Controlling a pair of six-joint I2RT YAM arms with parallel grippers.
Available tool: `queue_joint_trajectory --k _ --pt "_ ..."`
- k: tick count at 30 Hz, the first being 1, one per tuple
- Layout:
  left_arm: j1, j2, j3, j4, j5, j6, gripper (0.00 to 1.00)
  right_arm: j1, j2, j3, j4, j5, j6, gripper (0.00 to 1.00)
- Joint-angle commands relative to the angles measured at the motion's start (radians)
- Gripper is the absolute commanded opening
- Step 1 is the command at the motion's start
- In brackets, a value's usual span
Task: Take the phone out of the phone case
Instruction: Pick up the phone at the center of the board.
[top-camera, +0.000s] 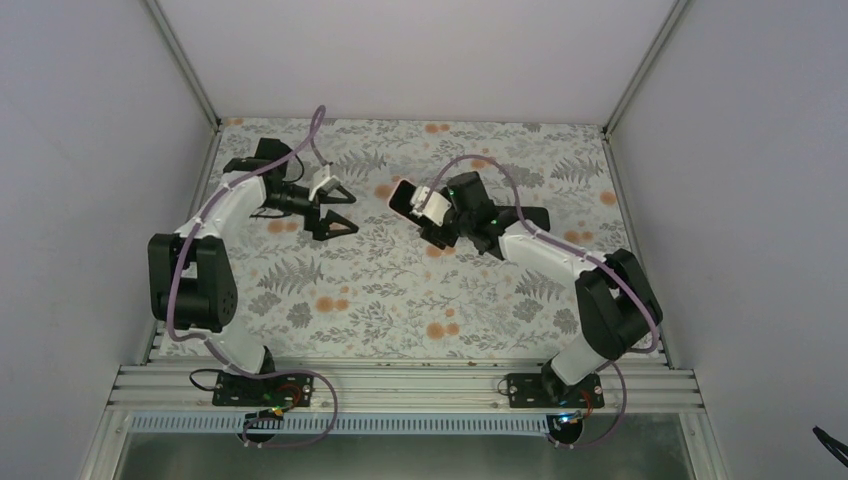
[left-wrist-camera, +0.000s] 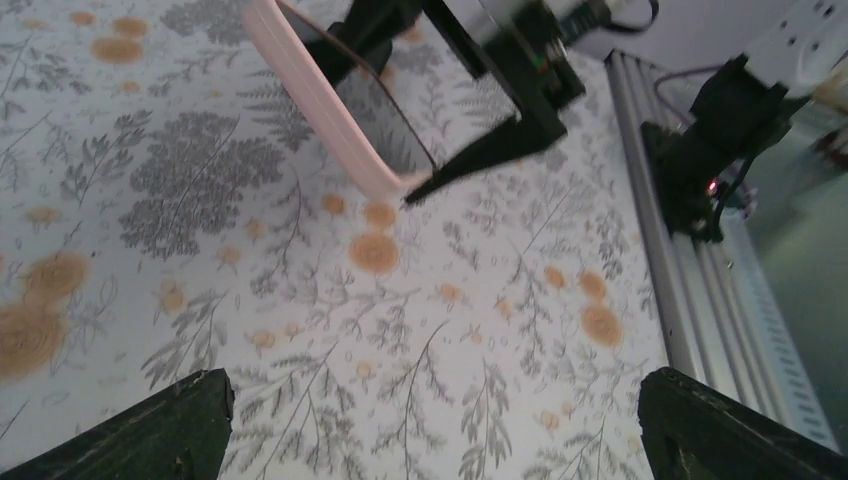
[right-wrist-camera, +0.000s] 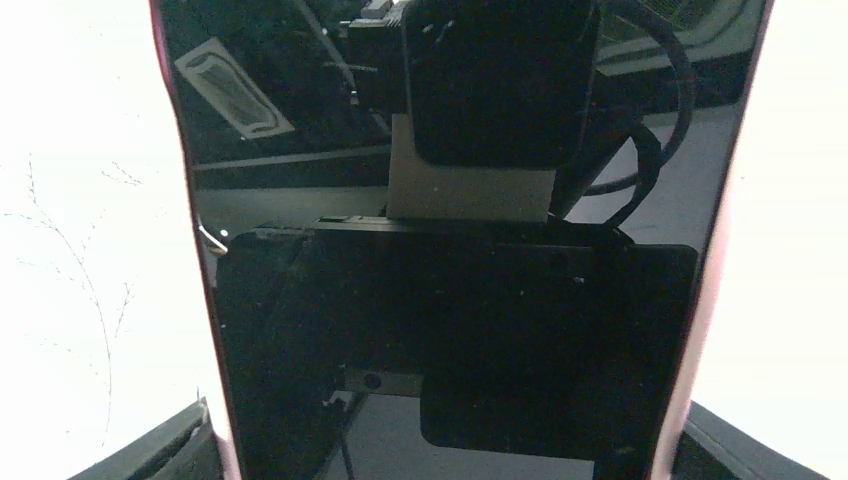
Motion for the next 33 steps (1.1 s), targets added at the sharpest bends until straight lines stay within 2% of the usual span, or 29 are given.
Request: queue_joint_trajectory --k 1,5,9,25,27,31,33 --pt "-0.031 0.059 0.051 0.04 0.142 -0.125 1.0 0.062 -0.059 -0.023 0.148 0.137 -0.061 0.68" --pt "-0.1 0.052 0.054 0.215 0.026 -0.304 1.0 0.088 -0.076 -0.025 0.17 0.189 -0.079 0.68" --pt "-0.137 0.079 0.09 0.268 -0.017 -0.386 1.0 0.1 -0.082 -0.021 0.166 0.19 -0.086 0.68" --pt "-0.181 0.166 0.216 0.268 0.001 -0.468 0.99 0.137 -0.094 -0.032 0.205 0.247 -0.124 0.66" --pt "-0.195 0.175 0.224 0.26 -0.002 -0.46 0.94 0.139 -0.096 -0.032 0.209 0.252 -0.126 0.66" --pt "-0.203 0.207 0.245 0.217 0.03 -0.427 0.72 0.141 -0.106 -0.034 0.208 0.256 -0.129 0.66" --pt "-0.206 0.23 0.279 0.164 0.062 -0.383 0.66 0.141 -0.11 -0.035 0.209 0.261 -0.133 0.66"
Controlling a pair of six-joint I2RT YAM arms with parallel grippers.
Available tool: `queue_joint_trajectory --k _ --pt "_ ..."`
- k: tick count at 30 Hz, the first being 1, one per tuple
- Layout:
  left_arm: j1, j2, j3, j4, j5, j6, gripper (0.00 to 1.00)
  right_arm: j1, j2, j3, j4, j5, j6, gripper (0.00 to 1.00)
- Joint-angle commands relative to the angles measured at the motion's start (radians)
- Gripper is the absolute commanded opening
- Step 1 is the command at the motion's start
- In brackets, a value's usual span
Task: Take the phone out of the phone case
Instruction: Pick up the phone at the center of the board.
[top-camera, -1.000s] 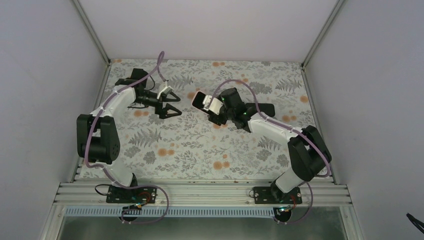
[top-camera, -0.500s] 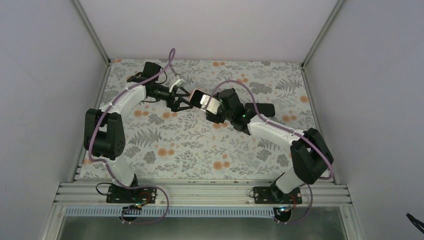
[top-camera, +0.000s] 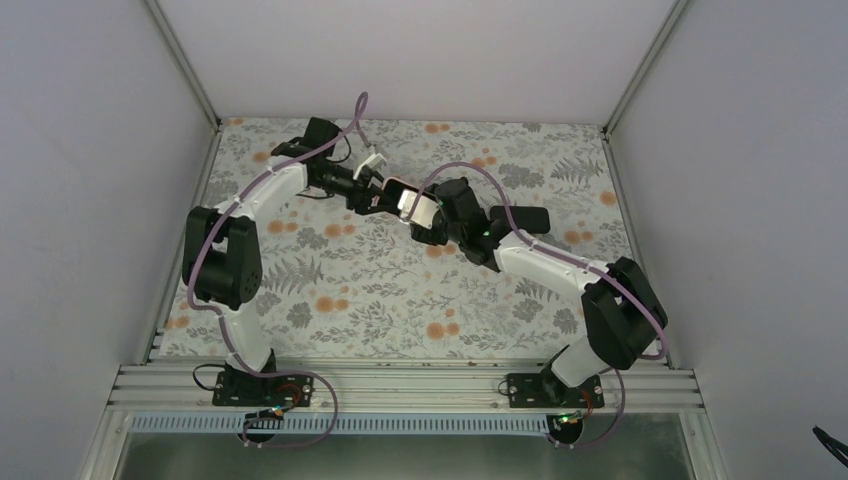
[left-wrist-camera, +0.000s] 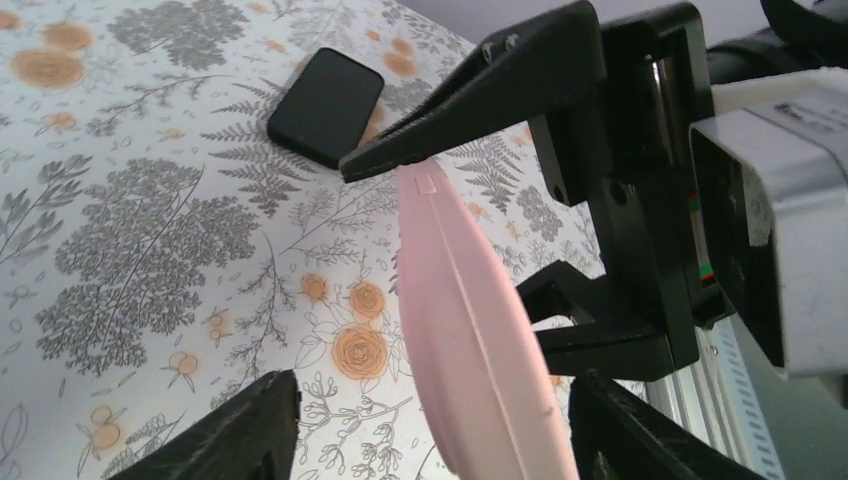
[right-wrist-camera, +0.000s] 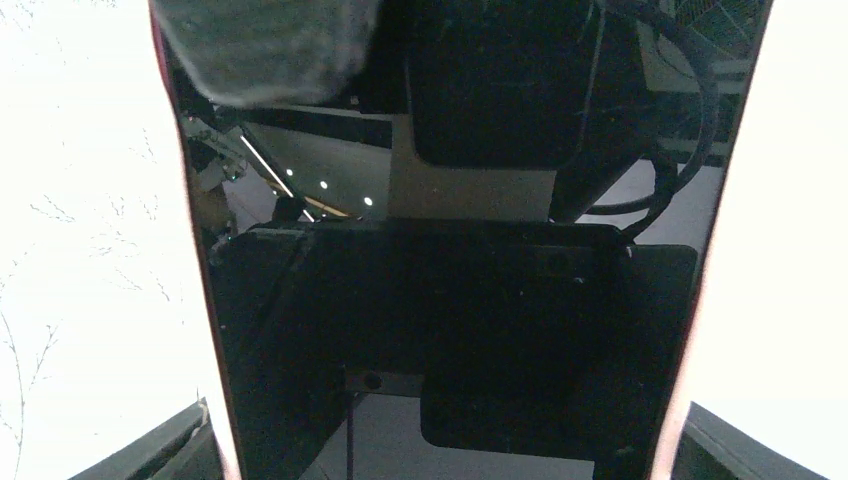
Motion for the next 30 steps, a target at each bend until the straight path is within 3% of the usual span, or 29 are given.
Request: queue_joint_trajectory --k 1,7,11,15,19,21,24,30 --pt "-0.004 0.051 0.077 -0.106 0.087 0.083 0.62 0.013 -0.056 -0.003 0.089 0.027 -0.016 0.66" --pt "-0.009 0.058 0.096 -0.159 0.157 0.139 0.38 0.016 -0.056 -0.013 0.098 0.044 -0.052 0.66" --pt "-0.016 0.065 0.116 -0.21 0.183 0.193 0.28 0.02 -0.052 -0.011 0.091 0.047 -0.069 0.69" --pt "-0.026 0.075 0.136 -0.238 0.186 0.211 0.04 0.021 -0.048 -0.01 0.079 0.049 -0.083 0.88" --pt "-0.031 0.063 0.125 -0.231 0.183 0.217 0.02 0.021 -0.052 -0.009 0.072 0.047 -0.077 0.9" --pt "-0.033 0.06 0.122 -0.232 0.183 0.219 0.02 0.021 -0.057 -0.01 0.059 0.039 -0.072 0.99" --pt "-0.032 0.058 0.122 -0.257 0.178 0.247 0.02 0.012 -0.084 -0.001 -0.006 -0.01 -0.065 1.0" --pt "-0.033 0.013 0.09 -0.28 0.071 0.331 0.02 -0.174 -0.129 0.16 -0.435 -0.443 -0.051 1.0"
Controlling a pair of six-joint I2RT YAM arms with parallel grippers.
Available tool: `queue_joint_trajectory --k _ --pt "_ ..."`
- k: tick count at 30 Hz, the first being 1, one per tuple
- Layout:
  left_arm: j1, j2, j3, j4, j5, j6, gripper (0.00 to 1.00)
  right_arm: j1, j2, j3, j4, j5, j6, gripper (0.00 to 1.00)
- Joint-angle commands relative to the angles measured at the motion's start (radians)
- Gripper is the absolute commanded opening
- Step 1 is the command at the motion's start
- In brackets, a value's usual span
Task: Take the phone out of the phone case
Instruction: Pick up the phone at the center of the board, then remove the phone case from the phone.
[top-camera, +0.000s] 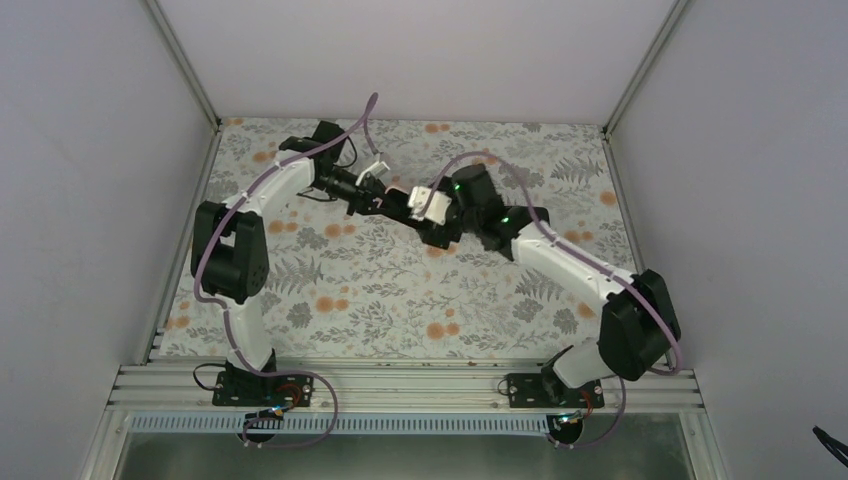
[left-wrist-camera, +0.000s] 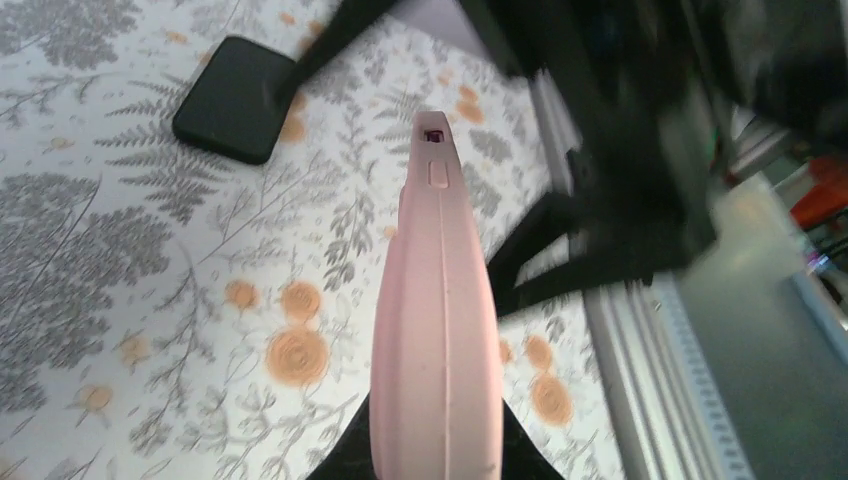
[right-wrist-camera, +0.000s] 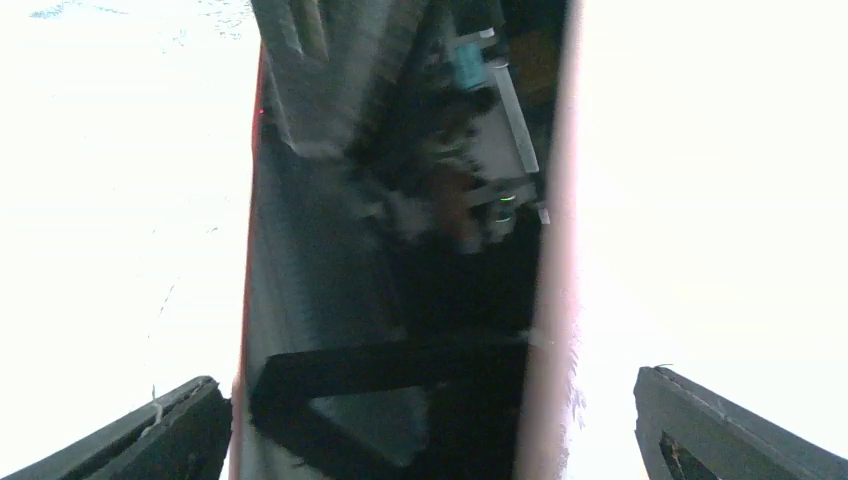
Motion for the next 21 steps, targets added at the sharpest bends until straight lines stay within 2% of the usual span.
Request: queue_joint_trajectory --k 1,5,9,14,21 --pt "-0.003 -0.091 -0.033 0.0 -0.044 0.102 0.02 -0.159 -0.059 0.132 -0.331 -0.363 -0.01 1.0" --pt "-0.014 -0.189 -0.107 0.089 -0.184 0.096 0.02 -0.239 -0.019 0.227 -0.575 -0.515 -0.074 1.0" --pt "-0.018 -0.262 -0.13 0.11 -0.255 0.105 0.02 -0.257 -0.002 0.256 -0.659 -0.562 -0.078 1.0" --pt "-0.021 -0.338 -0.162 0.117 -0.281 0.122 0.02 -0.267 -0.018 0.222 -0.636 -0.625 -0.065 1.0" --pt "-0.022 -0.35 -0.175 0.069 -0.277 0.148 0.02 -0.295 0.002 0.195 -0.463 -0.587 0.052 1.0"
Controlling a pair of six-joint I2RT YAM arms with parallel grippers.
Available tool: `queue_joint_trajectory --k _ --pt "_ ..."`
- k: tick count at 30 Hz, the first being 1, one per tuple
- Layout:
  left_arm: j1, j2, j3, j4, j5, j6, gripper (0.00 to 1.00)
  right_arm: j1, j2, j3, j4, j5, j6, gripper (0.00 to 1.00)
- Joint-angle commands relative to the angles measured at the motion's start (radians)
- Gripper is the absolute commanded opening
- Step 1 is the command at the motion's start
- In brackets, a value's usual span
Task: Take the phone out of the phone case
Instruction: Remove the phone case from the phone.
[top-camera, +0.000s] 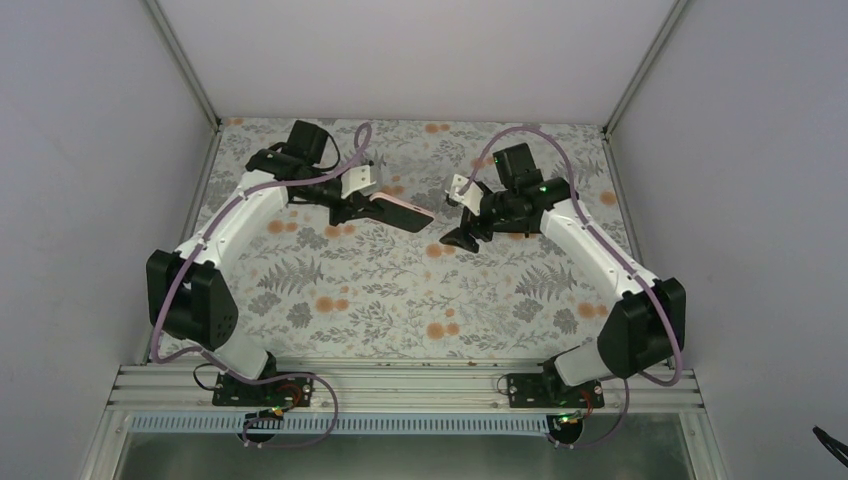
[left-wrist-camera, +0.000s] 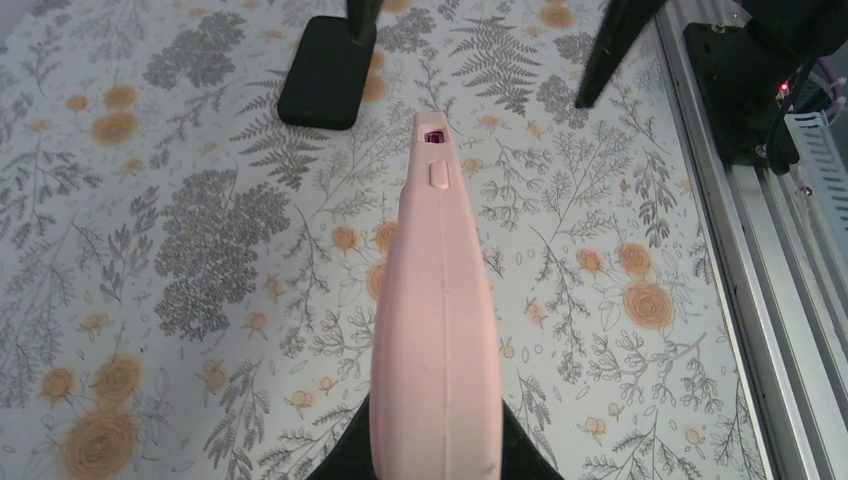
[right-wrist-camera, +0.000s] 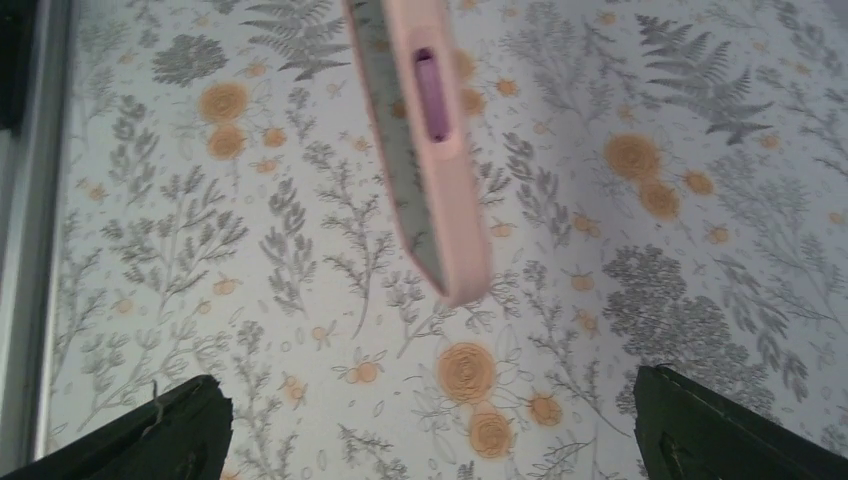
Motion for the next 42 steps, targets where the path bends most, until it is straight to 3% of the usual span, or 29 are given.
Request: queue_joint_trajectory --k 1,22,42 --pt "-0.005 -0.024 -0.015 -0.008 0.027 0.035 0.02 -0.03 0.028 -0.01 0.122 -0.012 0.093 1.0" --pt "-0.007 -0.007 0.005 0.046 0.053 -0.027 0.02 -0.059 0.143 0.065 0.139 -0.071 0.11 0.99" --pt "-0.019 -0.012 0.028 0.008 0.069 -0.02 0.02 -0.083 0.16 0.076 0.239 0.016 0.18 0.97"
